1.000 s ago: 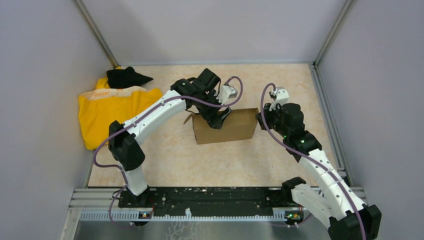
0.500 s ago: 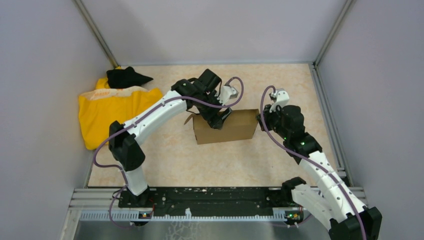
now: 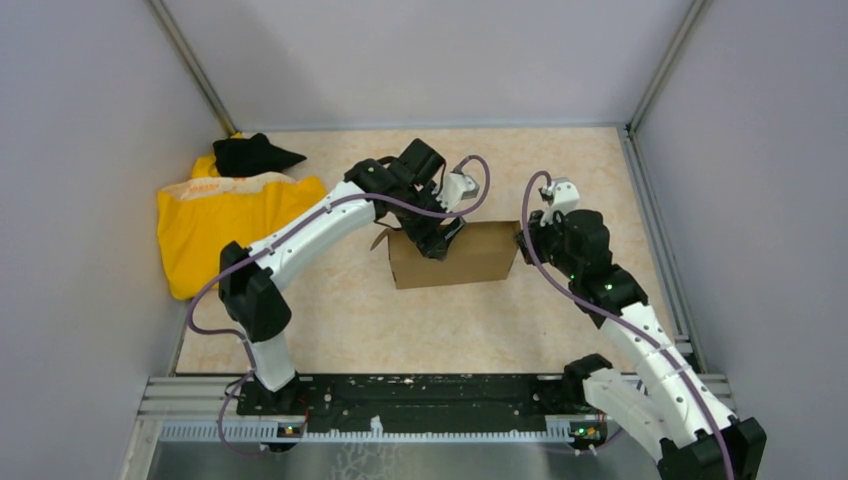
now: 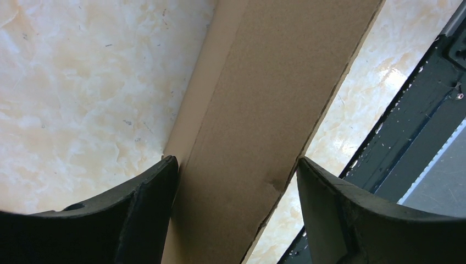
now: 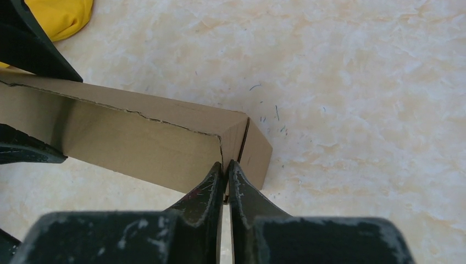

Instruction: Fold the paper box

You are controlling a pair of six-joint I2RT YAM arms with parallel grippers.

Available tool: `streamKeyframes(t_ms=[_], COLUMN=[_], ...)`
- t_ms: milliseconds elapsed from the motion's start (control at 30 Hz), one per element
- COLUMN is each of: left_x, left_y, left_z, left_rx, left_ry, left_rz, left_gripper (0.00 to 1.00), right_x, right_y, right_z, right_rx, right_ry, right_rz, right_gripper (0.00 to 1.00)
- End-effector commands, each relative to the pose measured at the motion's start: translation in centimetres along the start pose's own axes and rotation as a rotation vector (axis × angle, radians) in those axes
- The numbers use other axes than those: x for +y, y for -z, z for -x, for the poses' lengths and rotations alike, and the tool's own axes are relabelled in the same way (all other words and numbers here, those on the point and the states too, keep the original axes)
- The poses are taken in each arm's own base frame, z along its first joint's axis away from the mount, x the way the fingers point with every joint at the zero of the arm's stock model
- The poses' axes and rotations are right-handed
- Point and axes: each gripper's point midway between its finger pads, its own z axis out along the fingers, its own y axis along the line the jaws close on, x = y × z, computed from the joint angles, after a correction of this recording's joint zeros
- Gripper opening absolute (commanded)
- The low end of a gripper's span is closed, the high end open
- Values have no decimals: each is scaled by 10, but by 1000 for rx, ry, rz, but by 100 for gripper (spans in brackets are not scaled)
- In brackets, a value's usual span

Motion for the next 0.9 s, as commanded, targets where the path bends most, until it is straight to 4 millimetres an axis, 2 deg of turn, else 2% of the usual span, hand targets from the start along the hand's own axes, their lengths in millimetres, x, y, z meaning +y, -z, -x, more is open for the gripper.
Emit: streamKeyframes(t_ms=[0, 133, 400, 700, 867], left_x=[4, 2, 0, -4, -4], left_y=[-10, -13, -23, -27, -28], left_z=[17, 15, 9, 7, 6], left_rx=[-46, -33, -5, -5, 3], left_ry=[-8, -15, -31, -36, -39], left_rz=[-1, -14, -46, -74, -76], left_gripper=[71, 72, 72, 72, 72], right_x=[18, 20, 25, 11, -5], right_y=[9, 11, 21, 35, 31], right_z=[-13, -5, 15, 43, 60], right_rx=[102, 99, 80, 28, 7], right_ry=[-5, -9, -1, -2, -35], right_rz=[75, 76, 89, -15, -84], right_gripper=[9, 13, 38, 42, 43])
